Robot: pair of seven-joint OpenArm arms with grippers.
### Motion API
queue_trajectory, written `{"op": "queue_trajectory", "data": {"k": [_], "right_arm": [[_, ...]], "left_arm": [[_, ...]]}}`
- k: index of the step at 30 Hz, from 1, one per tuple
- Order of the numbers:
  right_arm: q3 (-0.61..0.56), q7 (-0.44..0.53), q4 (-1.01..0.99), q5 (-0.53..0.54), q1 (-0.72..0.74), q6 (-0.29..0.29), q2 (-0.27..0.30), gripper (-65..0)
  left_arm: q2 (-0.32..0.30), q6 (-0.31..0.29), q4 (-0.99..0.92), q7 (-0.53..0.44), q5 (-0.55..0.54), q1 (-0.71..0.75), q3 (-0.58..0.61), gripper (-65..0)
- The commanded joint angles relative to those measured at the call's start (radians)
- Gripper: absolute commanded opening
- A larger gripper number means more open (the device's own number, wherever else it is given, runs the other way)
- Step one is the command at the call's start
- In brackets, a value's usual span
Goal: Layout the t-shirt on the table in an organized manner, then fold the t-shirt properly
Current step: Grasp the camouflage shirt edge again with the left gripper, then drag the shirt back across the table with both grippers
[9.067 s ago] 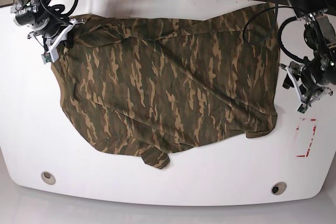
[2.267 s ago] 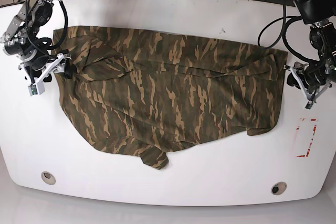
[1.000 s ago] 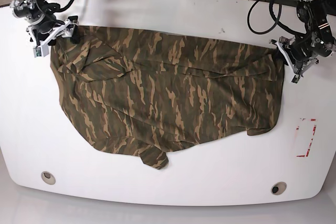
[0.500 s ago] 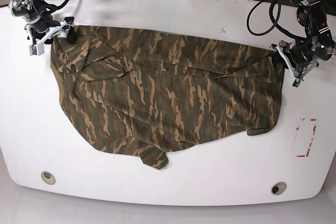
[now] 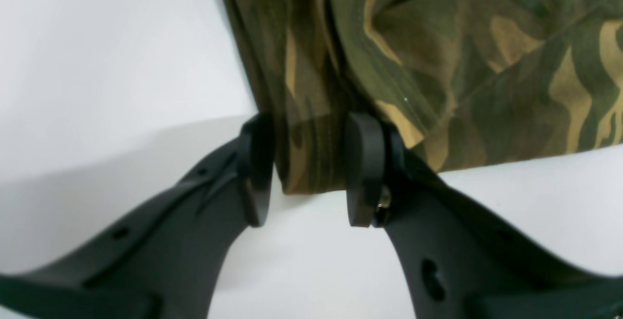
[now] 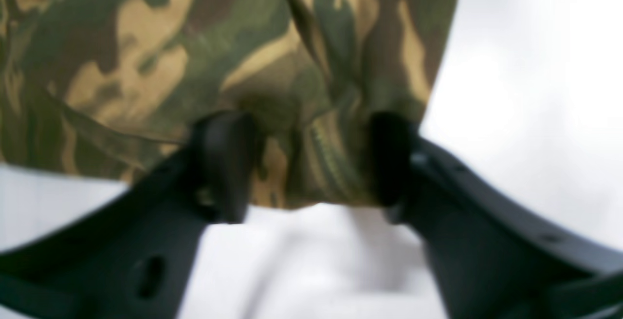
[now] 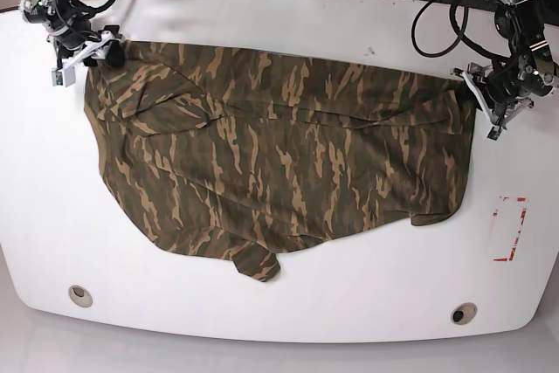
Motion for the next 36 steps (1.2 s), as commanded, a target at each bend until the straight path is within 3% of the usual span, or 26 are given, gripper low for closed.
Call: {"op": "queue_trajectory", "data": {"k": [1, 9, 11, 29, 36], "right_arm": [[0.002, 0.003, -0.009, 0.007, 0.005, 0.002, 0.013, -39.0], [0.002, 0.004, -0.024, 0.007, 0.005, 0.002, 0.016, -60.2], [0.002, 0.004, -0.024, 0.007, 0.005, 0.002, 0.016, -62.8], [0.002, 0.004, -0.023, 0.007, -0.001, 0.002, 0.013, -63.7], [0.002, 0.004, -0.021, 0.007, -0.003, 0.002, 0.013, -63.7]], "left_arm": [[-0.019, -0.001, 0.059, 0.007, -0.025, 0.017, -0.007, -42.5], [-0.021, -0.001, 0.131, 0.010, -0.027, 0.057, -0.004, -42.4], [-0.021, -0.001, 0.122, 0.010, -0.027, 0.057, -0.004, -42.2], [-0.021, -0.001, 0.014, 0.007, -0.027, 0.048, -0.004, -42.9], [-0.021, -0.001, 0.001, 0.006, -0.027, 0.048, -0.004, -57.6]]}}
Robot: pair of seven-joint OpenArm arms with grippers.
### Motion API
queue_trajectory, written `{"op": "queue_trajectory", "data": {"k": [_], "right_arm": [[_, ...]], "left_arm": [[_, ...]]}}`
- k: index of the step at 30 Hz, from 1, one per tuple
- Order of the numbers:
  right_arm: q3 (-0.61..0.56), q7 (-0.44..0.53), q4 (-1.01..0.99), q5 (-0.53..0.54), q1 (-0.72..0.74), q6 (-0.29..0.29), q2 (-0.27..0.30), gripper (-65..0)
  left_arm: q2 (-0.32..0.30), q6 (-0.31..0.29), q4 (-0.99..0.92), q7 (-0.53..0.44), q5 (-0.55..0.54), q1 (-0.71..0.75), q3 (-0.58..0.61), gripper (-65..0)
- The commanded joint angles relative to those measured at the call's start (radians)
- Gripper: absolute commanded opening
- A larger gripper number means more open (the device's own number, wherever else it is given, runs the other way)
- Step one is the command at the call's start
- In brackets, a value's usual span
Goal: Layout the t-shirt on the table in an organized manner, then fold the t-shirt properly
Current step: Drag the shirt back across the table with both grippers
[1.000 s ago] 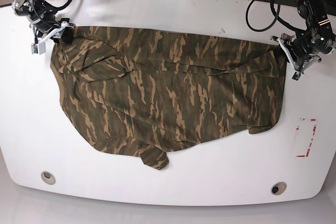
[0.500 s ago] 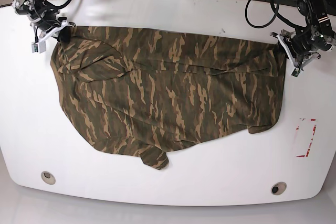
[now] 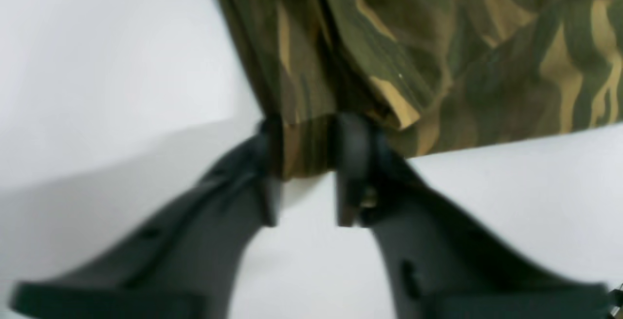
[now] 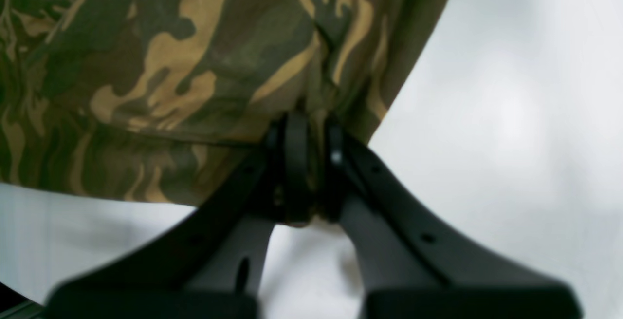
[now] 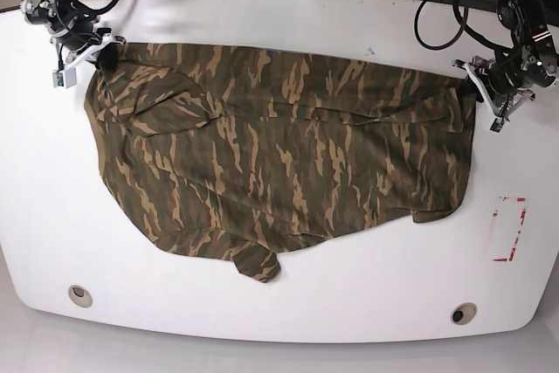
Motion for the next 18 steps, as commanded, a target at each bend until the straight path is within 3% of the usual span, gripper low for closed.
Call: {"op": "queue_trajectory", "data": {"k": [1, 4, 18], "right_arm": [[0.004, -0.012, 0.011, -0.004, -0.005, 0.001, 0.013, -63.7], [0.004, -0.013, 0.011, -0.004, -0.006, 0.001, 0.013, -63.7], [0.004, -0.015, 0.094, 0.002, -0.063, 0.001, 0.013, -65.0]], "left_arm": [[-0.007, -0.001, 0.002, 0.026, 0.013, 0.003, 0.000, -59.9], [-0.007, -0.001, 0.009, 0.026, 0.013, 0.009, 0.000, -62.9], [-0.023, -0.001, 0.088, 0.026, 0.012, 0.087, -0.047, -63.3]]}}
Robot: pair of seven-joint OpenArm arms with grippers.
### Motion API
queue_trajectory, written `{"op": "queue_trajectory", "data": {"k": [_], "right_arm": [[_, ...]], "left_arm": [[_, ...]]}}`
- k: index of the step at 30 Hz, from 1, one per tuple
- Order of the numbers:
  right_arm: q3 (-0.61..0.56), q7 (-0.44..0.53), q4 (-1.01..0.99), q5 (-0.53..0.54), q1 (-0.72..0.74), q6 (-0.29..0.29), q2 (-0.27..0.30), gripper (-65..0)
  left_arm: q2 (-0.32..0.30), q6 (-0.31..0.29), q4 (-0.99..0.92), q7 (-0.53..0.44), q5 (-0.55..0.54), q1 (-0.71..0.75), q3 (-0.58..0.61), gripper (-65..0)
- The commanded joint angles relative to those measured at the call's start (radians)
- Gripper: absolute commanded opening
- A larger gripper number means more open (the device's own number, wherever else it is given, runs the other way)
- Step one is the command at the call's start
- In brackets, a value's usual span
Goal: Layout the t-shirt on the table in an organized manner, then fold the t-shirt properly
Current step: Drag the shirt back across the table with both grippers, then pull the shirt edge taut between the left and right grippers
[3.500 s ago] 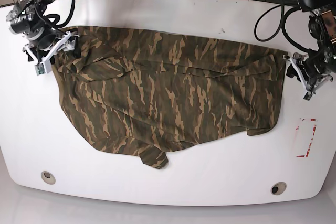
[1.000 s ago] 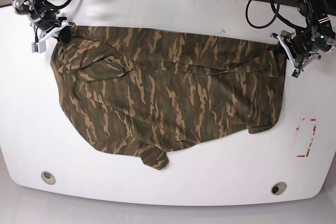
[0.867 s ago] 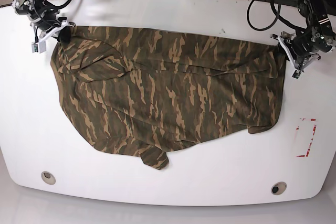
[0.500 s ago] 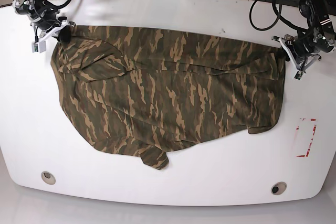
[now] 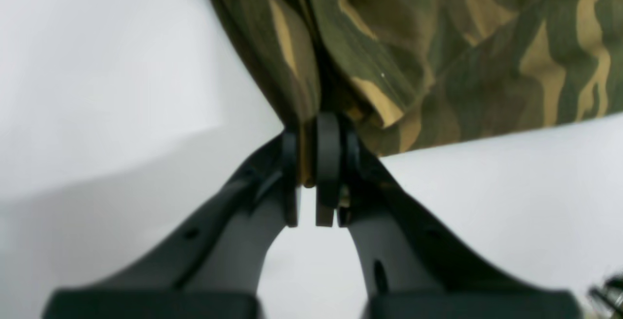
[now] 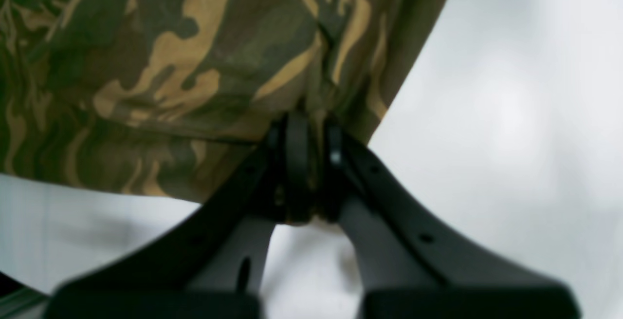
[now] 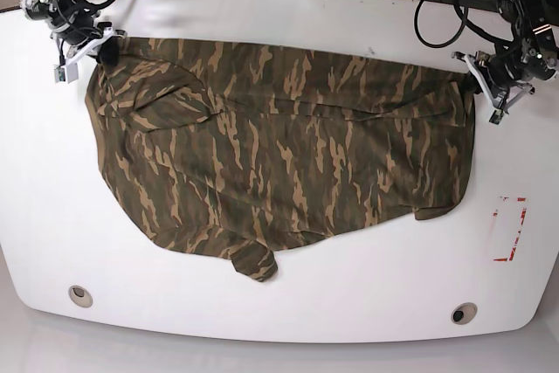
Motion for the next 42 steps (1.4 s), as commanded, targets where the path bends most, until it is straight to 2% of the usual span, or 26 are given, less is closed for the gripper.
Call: {"op": "queue_trajectory", "data": {"k": [1, 22, 26, 30, 32, 38, 42], "right_arm": [[0.005, 0.005, 0.049, 0.003, -0.025, 0.001, 0.016, -65.0], [0.008, 0.002, 0.165, 0.006, -0.180, 0.001, 0.012, -65.0], [0.010, 0.002, 0.207, 0.000, -0.188, 0.001, -0.021, -65.0], [0.007, 0.000, 0.219, -0.002, -0.188, 0.001, -0.030, -64.5], [0.007, 0.000, 0.220, -0.002, -0.188, 0.001, -0.033, -64.5], [0.005, 0.000, 0.220, -0.002, -0.182, 0.001, -0.033, -64.5], [0.005, 0.000, 0.220, -0.002, -0.180, 0.001, -0.031, -64.5]], "left_arm": [[-0.020, 0.002, 0.041, 0.023, 0.019, 0.028, -0.023, -63.3], [-0.023, 0.002, 0.148, 0.024, 0.013, 0.233, -0.130, -62.9], [-0.023, 0.002, 0.150, 0.024, 0.013, 0.239, -0.129, -62.8], [-0.023, 0.002, 0.150, 0.027, 0.013, 0.238, -0.127, -62.4], [-0.023, 0.002, 0.153, 0.034, 0.013, 0.235, -0.126, -60.4], [-0.020, 0.002, 0.233, 0.113, 0.013, 0.212, -0.126, -47.2], [-0.019, 0.002, 0.283, 0.169, 0.013, 0.190, -0.127, -41.0]]}}
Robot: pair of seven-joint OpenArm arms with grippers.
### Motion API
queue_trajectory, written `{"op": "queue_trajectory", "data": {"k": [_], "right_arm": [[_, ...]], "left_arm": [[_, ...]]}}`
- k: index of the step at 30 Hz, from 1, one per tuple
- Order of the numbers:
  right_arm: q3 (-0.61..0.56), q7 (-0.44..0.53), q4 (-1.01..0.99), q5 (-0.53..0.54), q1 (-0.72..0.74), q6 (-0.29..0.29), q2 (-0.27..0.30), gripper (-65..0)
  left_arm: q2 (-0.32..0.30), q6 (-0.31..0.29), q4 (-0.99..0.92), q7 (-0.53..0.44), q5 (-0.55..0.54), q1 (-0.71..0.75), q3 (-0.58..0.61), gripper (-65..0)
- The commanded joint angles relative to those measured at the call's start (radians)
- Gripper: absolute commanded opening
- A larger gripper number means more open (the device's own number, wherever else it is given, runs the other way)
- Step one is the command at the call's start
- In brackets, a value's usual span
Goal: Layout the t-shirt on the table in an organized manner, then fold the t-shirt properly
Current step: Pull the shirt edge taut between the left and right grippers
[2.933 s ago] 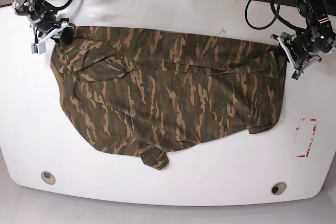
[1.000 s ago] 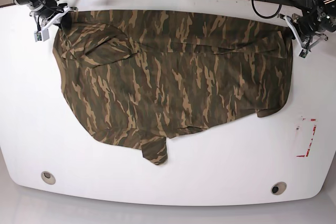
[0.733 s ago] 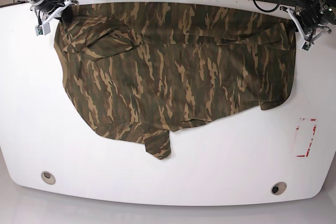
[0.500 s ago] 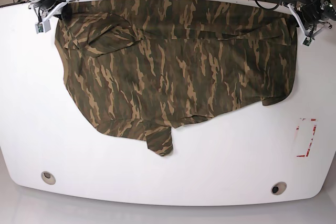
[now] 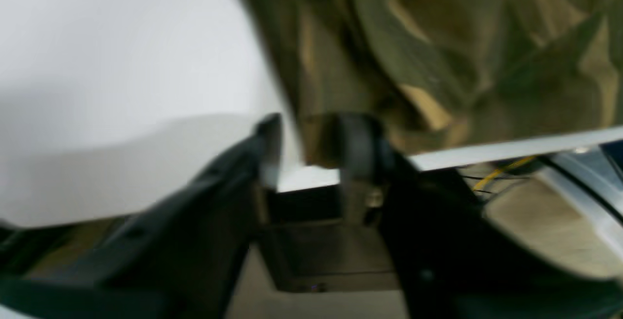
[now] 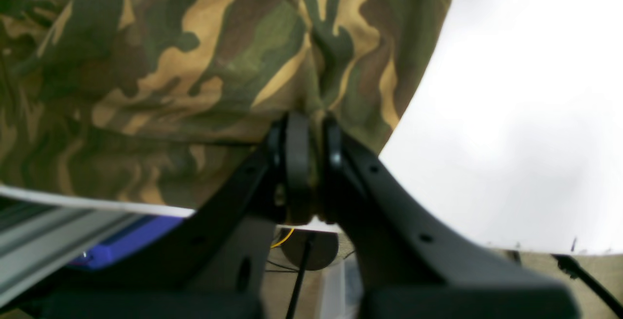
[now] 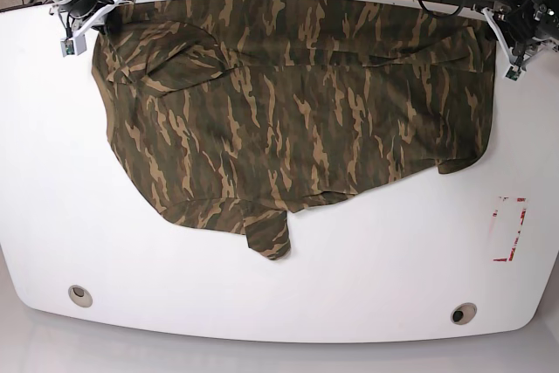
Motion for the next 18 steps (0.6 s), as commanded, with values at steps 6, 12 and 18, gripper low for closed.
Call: {"op": "queue_trajectory", "data": {"k": [6, 12, 18], "right_arm": [[0.009, 0.014, 0.019, 0.011, -0.002, -0.001, 0.016, -64.5], [0.009, 0.014, 0.019, 0.007, -0.002, -0.001, 0.020, -64.5], [0.009, 0.014, 0.019, 0.011, -0.002, -0.001, 0.016, -64.5]], "left_arm": [[-0.017, 0.000, 0.097, 0.050, -0.011, -0.019, -0.010, -40.3], [-0.020, 0.000, 0.121, 0.092, -0.078, -0.022, -0.010, -40.3], [-0.019, 0.000, 0.121, 0.095, -0.115, -0.023, -0.005, -40.3]]}}
